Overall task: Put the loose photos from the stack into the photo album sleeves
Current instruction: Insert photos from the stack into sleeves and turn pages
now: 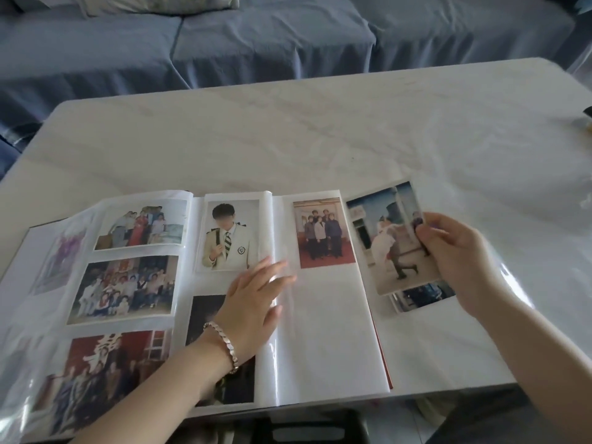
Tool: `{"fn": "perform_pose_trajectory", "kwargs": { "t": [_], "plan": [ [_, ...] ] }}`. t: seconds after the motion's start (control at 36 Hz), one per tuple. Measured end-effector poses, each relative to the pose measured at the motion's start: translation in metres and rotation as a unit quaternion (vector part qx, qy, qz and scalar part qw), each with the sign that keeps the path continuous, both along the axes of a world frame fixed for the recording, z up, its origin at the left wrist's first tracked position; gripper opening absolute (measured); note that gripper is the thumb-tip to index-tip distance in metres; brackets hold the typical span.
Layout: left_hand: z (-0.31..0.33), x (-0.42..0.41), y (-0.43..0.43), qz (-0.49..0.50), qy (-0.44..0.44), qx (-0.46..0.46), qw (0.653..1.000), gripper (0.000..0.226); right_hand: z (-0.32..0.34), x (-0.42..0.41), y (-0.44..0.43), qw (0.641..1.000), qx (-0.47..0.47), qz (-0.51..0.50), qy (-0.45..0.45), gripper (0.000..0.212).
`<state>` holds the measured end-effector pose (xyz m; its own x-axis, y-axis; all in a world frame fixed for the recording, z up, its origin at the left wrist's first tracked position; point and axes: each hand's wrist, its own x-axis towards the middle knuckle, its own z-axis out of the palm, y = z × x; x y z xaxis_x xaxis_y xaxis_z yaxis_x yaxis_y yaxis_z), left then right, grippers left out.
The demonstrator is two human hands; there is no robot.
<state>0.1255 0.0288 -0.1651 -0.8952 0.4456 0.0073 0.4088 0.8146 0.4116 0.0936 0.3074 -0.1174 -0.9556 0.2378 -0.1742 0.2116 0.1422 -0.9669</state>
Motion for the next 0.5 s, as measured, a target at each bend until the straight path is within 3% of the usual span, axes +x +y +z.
{"fn": "perform_pose_trajectory", "kwargs": {
  "t": [0.11,0.28,0.39,0.5],
  "plan": [
    [0.002,0.006,0.004,0.042,-0.001,0.102,0.994,0.037,-0.01,0.015,-0.04,0.997,-0.038,0.055,-0.032,0.026],
    [0.013,0.006,0.004,0.181,-0.183,0.248,0.934,0.016,-0.029,0.03,-0.081,0.99,-0.057,0.098,-0.083,0.027],
    [0.022,0.001,0.002,0.217,-0.228,0.281,0.907,0.042,-0.031,0.03,-0.097,0.991,-0.058,0.095,-0.078,0.026],
    [0.022,-0.001,0.004,0.263,-0.221,0.277,0.897,0.028,-0.031,0.03,-0.106,0.989,-0.06,0.115,-0.07,0.025]
  ]
}}
